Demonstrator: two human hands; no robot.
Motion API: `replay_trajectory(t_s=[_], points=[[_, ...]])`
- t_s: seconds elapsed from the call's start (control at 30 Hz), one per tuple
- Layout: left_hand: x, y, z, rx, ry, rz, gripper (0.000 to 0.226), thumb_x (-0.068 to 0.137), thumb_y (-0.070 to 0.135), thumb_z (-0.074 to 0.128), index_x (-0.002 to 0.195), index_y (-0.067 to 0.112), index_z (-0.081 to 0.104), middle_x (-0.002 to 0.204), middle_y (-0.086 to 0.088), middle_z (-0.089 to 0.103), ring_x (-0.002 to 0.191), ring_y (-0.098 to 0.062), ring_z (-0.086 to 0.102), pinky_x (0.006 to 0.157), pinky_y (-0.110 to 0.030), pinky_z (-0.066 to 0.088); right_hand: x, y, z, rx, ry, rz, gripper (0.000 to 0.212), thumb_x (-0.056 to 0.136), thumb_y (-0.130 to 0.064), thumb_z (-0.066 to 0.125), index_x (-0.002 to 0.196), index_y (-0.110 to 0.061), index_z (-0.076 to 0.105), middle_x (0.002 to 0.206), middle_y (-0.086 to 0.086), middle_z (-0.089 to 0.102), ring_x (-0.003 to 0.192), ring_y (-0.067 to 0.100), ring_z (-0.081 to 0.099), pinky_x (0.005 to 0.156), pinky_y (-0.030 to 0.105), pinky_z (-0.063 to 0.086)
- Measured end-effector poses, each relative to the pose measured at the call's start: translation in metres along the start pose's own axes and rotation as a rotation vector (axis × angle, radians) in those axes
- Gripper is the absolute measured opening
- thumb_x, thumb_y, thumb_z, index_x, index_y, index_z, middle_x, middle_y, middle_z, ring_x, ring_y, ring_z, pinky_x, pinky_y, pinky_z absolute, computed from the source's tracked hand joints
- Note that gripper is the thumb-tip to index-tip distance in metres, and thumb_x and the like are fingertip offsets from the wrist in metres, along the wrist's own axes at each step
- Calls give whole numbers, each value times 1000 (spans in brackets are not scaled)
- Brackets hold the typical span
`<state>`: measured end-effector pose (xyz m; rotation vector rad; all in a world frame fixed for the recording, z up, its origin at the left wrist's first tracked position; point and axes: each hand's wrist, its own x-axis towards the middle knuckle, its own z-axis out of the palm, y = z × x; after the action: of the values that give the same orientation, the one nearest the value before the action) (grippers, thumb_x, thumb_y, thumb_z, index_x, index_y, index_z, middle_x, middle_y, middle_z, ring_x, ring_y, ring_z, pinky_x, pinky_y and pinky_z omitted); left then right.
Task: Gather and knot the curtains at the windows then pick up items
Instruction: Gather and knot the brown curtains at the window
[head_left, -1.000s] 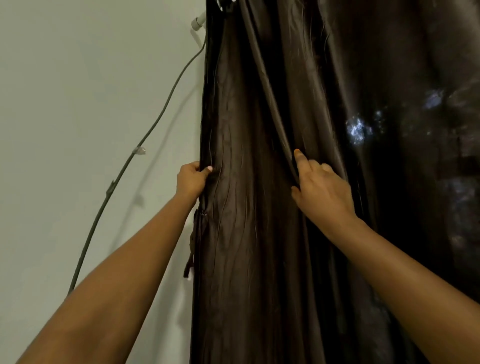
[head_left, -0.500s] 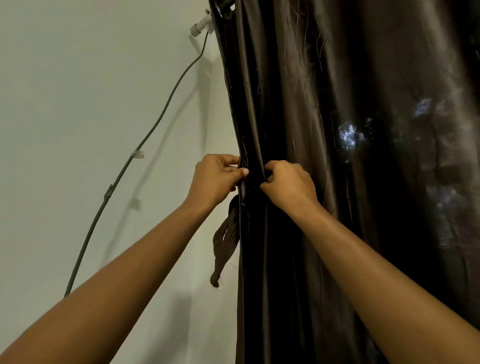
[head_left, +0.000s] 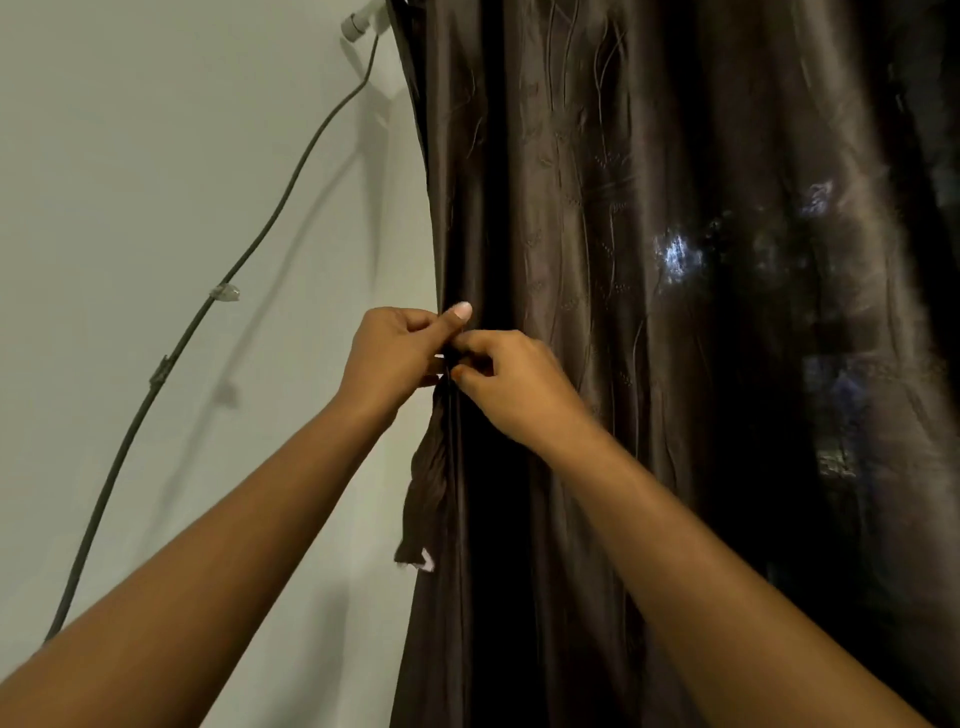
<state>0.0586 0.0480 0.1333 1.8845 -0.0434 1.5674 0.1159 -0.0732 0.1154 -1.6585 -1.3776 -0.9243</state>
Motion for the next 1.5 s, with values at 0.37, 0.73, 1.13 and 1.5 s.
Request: replay_trajectory(t_s=[0.37, 0.73, 1.13, 1.5], points=[[3, -13, 19, 276, 155, 238, 19, 77, 35, 78, 80, 17, 72, 67, 5, 67, 64, -8, 65, 67, -25, 55, 3, 32, -11, -615, 302, 290, 74, 86, -47, 57, 142, -10, 28, 137, 10, 45, 119, 28, 47, 87, 40, 44], [-10, -29, 1, -144, 42, 225, 26, 82, 27, 74, 104, 14, 75, 87, 2, 76, 82, -6, 72, 83, -33, 58, -21, -12, 7, -499, 476, -15, 25, 95, -16, 50, 118, -15, 58, 104, 2, 63, 83, 18, 63, 63, 19, 36], [1, -32, -4, -241, -95, 166, 25, 85, 37, 68, 99, 18, 77, 90, 0, 76, 86, -15, 72, 86, -43, 57, -15, -6, 42, -329, 349, 18, 40, 94, -9, 48, 132, -21, 52, 97, 1, 60, 82, 15, 60, 72, 27, 52], [171, 44, -6, -196, -129, 60, 86, 73, 54, 74, 142, 18, 37, 136, -8, 54, 113, -29, 58, 89, -38, 51, 118, -24, -157, -924, 724, 189, 80, 86, -50, 56, 147, -14, 19, 154, 12, 20, 142, 31, 14, 114, 50, 18]])
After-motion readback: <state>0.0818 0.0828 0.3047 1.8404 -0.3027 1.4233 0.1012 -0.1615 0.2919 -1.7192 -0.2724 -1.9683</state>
